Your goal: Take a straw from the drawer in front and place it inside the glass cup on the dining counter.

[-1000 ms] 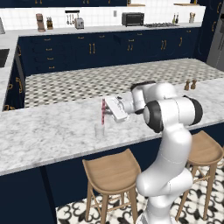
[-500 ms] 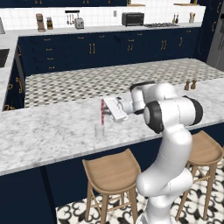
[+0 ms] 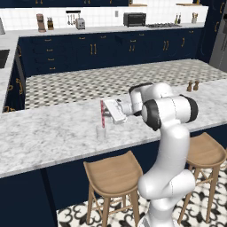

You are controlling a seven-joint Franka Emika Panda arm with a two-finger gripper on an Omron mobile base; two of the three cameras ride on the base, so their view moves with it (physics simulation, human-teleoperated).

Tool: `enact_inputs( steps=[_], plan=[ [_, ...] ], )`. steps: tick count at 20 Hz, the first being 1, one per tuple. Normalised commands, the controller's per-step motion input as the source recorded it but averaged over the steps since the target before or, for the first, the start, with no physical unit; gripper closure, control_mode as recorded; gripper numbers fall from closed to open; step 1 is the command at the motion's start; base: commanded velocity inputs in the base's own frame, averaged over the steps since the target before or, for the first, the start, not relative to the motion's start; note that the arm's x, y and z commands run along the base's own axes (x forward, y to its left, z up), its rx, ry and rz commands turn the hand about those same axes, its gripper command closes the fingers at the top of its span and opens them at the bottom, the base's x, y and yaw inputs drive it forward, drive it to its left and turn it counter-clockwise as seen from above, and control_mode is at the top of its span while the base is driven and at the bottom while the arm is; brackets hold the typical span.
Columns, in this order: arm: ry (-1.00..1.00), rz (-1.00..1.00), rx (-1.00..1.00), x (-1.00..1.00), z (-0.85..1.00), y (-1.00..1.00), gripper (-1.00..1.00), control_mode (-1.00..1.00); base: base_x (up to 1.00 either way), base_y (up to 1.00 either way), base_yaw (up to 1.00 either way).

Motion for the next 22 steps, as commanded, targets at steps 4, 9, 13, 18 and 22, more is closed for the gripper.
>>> enact_inputs(
  steps=[4,9,13,18,22],
  plan=[
    [0.00,0.00,0.00,0.03,-0.12,0.01,1.00,-1.00,0.00,0.00,0.00],
    [0.00,0.00,0.00,-0.12,0.03,0.08,1.00,-1.00,0.00,0.00,0.00],
    [-0.02,0.00,0.00,-0.09,0.29,0.01,1.00,-1.00,0.00,0.00,0.00],
    [-0.03,0.00,0.00,-0.02,0.29,0.00,1.00,-1.00,0.00,0.00,0.00],
    [0.00,0.00,0.00,0.00,-0.12,0.00,1.00,-1.00,0.00,0.00,0.00]
  ],
)
